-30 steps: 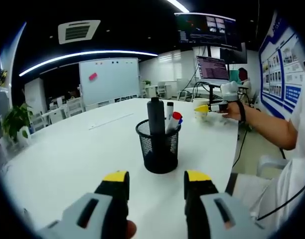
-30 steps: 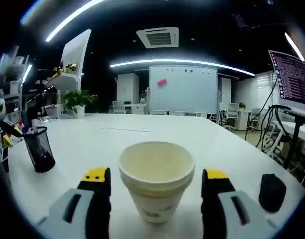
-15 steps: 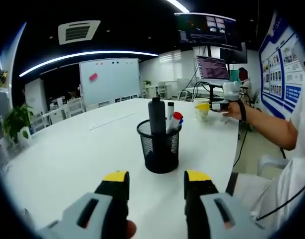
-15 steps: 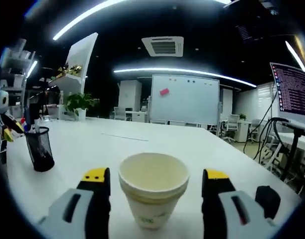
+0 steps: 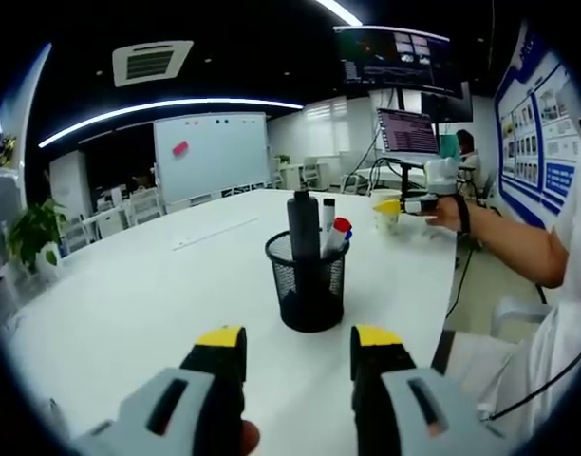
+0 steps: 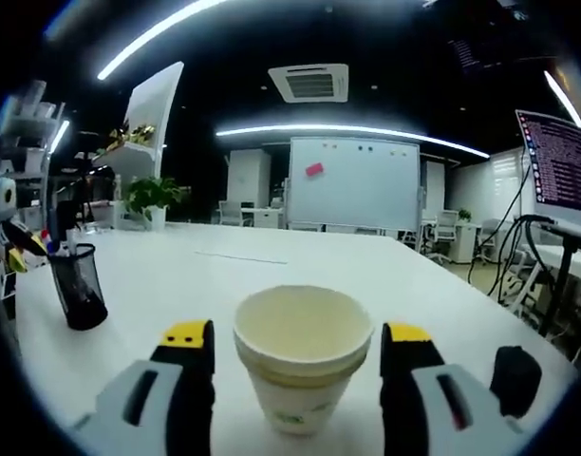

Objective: Place the scattered laser pointers and whiteboard markers into the pen holder and stack the scattered paper cups together

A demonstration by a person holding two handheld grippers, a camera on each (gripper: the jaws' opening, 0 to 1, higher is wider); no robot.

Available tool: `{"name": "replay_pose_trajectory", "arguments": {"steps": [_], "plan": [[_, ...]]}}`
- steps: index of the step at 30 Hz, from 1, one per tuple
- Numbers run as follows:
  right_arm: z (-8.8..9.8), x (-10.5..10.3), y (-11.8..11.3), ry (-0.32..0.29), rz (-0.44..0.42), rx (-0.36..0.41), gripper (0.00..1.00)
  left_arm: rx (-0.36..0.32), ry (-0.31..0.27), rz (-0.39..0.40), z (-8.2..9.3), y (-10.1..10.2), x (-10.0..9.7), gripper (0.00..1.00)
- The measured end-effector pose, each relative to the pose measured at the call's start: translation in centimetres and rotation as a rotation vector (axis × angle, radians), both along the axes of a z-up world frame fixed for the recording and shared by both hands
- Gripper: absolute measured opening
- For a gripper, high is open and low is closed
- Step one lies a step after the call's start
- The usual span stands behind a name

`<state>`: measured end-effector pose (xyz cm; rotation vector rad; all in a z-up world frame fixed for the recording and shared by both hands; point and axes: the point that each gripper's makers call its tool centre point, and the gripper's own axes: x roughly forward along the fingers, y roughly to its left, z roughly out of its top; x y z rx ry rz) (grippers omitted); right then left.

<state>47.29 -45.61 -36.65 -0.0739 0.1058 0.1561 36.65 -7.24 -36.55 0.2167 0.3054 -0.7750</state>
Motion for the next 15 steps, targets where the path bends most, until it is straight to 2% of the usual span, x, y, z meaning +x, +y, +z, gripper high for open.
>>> {"name": "replay_pose_trajectory", "arguments": {"steps": [15], "plan": [[-0.9, 0.0, 0.5, 0.026, 0.017, 0.008, 0.68, -0.008, 0.001, 0.000, 0.0, -0.1, 0.1, 0.44]]}}
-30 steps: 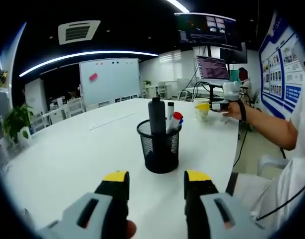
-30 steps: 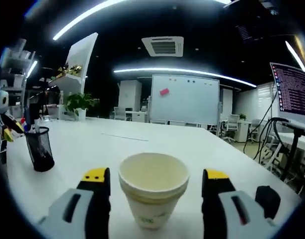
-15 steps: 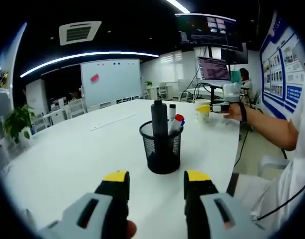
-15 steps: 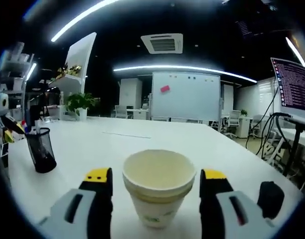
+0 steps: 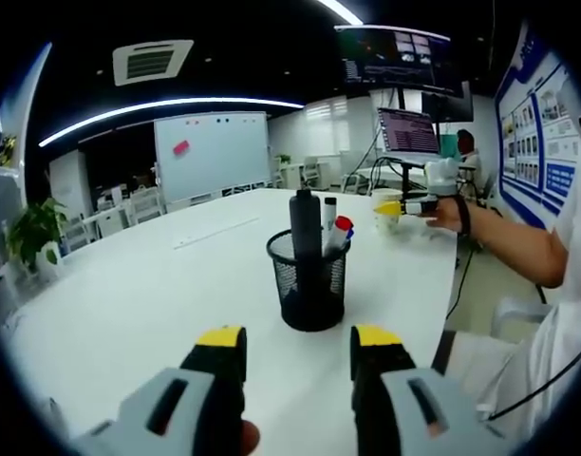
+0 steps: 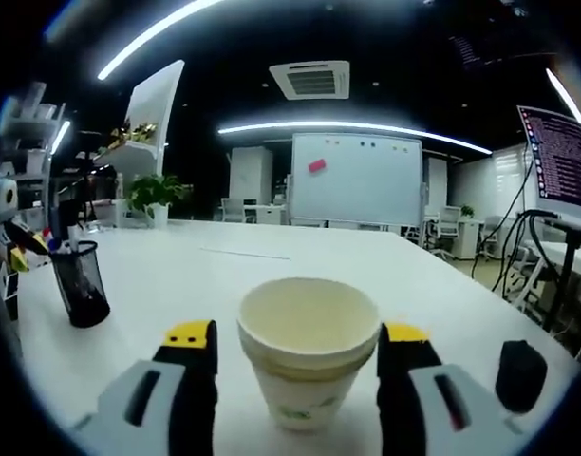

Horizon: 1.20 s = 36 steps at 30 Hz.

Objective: Place the scattered laser pointers and whiteboard markers into the pen holder and stack the scattered paper cups together

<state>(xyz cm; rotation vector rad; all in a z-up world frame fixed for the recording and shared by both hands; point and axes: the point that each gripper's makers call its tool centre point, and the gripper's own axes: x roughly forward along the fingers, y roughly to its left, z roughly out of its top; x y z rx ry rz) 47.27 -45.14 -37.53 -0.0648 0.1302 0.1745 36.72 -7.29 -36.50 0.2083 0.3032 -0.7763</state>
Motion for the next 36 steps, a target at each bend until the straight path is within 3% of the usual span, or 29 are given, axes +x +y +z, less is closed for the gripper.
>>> {"name": "replay_pose_trajectory", "arguments": {"steps": [30, 36], "plan": [[-0.8, 0.2, 0.0, 0.023, 0.006, -0.004, 0.68, 0.021, 0.000, 0.001, -0.2, 0.0, 0.1, 0.43], [-1.2, 0.0, 0.3, 0.033, 0.024, 0.024, 0.58, 0.017, 0.001, 0.010, -0.3, 0.3, 0.2, 0.43]]}}
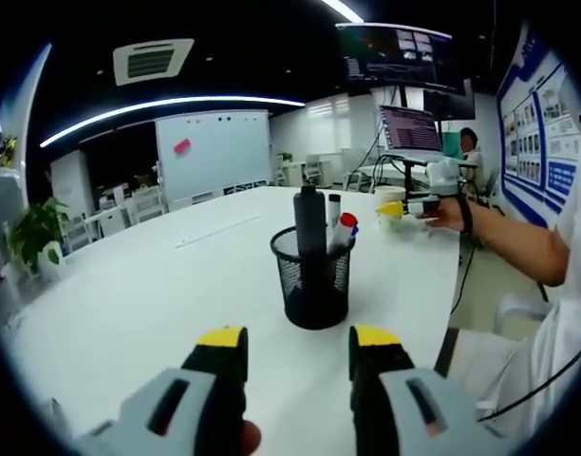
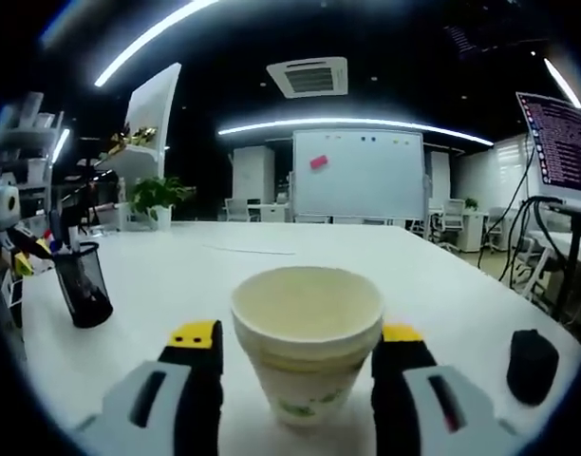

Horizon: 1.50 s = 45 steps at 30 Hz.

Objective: Place the scattered laser pointers and whiteboard markers into the pen holder and stack the scattered paper cups together

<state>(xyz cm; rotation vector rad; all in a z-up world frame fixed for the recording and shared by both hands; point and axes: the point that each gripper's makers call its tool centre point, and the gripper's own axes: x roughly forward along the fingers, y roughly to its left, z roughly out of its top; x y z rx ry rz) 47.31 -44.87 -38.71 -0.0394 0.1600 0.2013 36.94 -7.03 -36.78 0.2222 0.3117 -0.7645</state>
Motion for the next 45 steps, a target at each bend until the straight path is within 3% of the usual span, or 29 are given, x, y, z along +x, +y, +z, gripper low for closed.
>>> {"name": "replay_pose_trajectory", "arguments": {"steps": [18, 20, 23, 28, 45], "plan": [[-0.13, 0.20, -0.45, -0.002, -0.022, -0.021, 0.60, -0.010, -0.021, 0.017, 0.32, 0.42, 0.23, 0.40], [-0.21, 0.20, -0.30, 0.001, -0.019, -0.019, 0.59, -0.007, -0.020, 0.017, 0.27, 0.44, 0.23, 0.40], [-0.39, 0.16, -0.37, 0.005, -0.023, -0.037, 0.49, 0.010, -0.025, 0.019, 0.07, 0.50, 0.29, 0.36], [-0.28, 0.22, -0.40, -0.003, -0.022, -0.010, 0.50, 0.005, -0.023, 0.019, 0.08, 0.54, 0.26, 0.36], [-0.25, -0.11, 0.11, 0.000, -0.022, -0.028, 0.50, 0.011, -0.021, 0.016, -0.12, 0.56, 0.15, 0.36]]}}
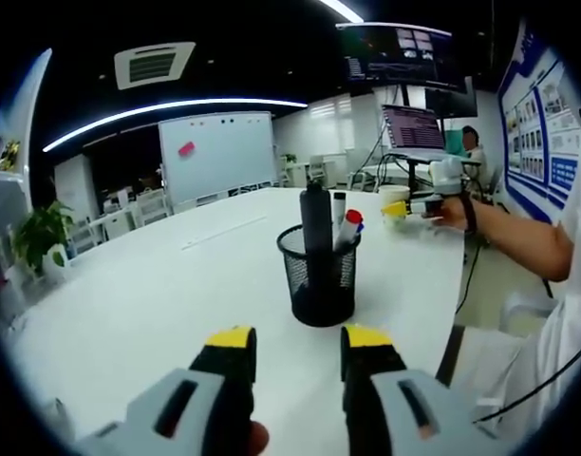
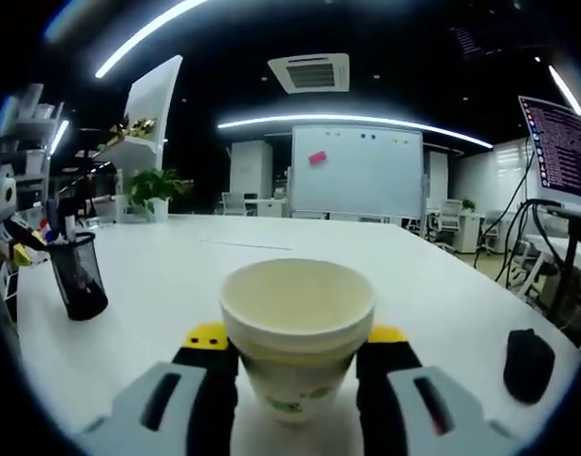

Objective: Place the scattered laser pointers and whiteboard markers into the pen holder and stack the scattered paper cups together

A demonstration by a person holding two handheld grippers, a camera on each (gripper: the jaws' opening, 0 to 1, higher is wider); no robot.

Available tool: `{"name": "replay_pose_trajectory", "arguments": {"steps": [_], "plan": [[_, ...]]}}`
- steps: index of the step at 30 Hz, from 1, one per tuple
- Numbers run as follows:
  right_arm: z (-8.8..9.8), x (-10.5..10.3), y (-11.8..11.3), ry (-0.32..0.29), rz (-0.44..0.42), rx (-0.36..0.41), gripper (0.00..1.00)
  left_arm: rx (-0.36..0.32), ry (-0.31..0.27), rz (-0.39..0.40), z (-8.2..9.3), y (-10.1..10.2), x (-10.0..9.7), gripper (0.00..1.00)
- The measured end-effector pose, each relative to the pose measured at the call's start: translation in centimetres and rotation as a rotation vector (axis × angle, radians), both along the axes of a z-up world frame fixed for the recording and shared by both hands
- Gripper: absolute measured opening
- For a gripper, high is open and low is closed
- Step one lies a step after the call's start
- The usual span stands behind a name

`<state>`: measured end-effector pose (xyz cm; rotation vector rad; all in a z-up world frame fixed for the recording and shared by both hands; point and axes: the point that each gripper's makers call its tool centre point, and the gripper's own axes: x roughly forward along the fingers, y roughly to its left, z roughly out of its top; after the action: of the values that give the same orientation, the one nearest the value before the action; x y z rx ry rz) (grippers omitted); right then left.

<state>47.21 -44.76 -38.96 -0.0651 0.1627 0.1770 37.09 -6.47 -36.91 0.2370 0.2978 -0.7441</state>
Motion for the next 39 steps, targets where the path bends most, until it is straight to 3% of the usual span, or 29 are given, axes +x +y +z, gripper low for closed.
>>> {"name": "replay_pose_trajectory", "arguments": {"steps": [9, 13, 26, 30, 39], "plan": [[0.0, 0.3, 0.0, -0.008, 0.005, -0.002, 0.49, 0.001, 0.001, -0.002, 0.0, 0.1, -0.1, 0.36], [1.0, 0.2, 0.4, -0.053, 0.020, -0.002, 0.49, -0.003, 0.003, -0.005, 0.1, 0.0, -0.1, 0.37], [1.8, 0.2, -0.7, -0.074, -0.015, -0.003, 0.49, 0.001, 0.003, -0.013, 0.0, -0.3, -0.1, 0.37], [3.0, 0.0, -0.7, -0.119, -0.024, -0.018, 0.49, 0.003, 0.002, -0.016, 0.1, -0.4, -0.1, 0.37], [3.2, 0.4, -0.9, -0.117, -0.027, -0.002, 0.49, 0.007, 0.002, -0.016, 0.1, -0.3, -0.1, 0.37]]}}
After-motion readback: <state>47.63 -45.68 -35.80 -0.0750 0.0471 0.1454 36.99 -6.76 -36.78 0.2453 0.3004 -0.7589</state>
